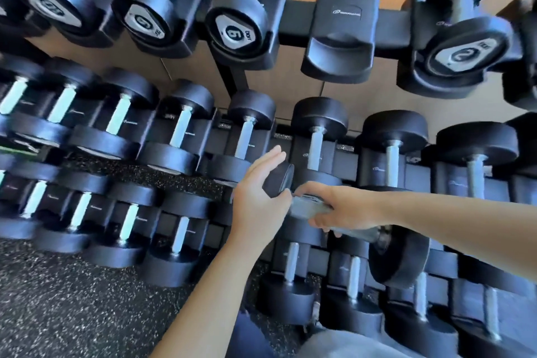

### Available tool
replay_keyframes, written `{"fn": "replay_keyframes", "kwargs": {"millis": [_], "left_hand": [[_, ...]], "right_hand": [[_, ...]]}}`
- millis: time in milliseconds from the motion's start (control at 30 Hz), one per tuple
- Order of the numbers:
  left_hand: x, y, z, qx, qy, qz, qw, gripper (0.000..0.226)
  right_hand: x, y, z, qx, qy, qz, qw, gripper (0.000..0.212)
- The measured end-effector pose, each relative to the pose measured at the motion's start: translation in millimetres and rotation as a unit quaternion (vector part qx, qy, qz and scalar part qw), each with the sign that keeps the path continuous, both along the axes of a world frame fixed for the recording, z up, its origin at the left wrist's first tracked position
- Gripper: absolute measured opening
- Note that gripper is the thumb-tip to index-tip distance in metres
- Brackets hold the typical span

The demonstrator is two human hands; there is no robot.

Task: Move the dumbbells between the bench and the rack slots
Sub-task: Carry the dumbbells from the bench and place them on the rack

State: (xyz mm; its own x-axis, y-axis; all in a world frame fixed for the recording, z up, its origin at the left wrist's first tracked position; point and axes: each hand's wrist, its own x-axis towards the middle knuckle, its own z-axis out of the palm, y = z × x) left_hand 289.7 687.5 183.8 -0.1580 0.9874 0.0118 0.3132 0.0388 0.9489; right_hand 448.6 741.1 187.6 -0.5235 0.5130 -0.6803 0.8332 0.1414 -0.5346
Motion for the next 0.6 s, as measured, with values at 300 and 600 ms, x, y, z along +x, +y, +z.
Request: {"fn": "replay_keyframes", "kwargs": {"millis": [300, 600], "left_hand": [[-75.9, 75.5, 16.5, 0.019, 0.032, -0.197, 0.980, 0.058], [-64.3, 119.8, 20.2, 0.063, 0.019, -0.280, 0.958, 0.051]], "right_hand": [[-67.4, 12.0, 16.3, 0.013, 0.020, -0.190, 0.981, 0.046], [-71.8, 14.3, 15.7, 0.017, 0.055, -0.363, 0.930, 0.044]]}}
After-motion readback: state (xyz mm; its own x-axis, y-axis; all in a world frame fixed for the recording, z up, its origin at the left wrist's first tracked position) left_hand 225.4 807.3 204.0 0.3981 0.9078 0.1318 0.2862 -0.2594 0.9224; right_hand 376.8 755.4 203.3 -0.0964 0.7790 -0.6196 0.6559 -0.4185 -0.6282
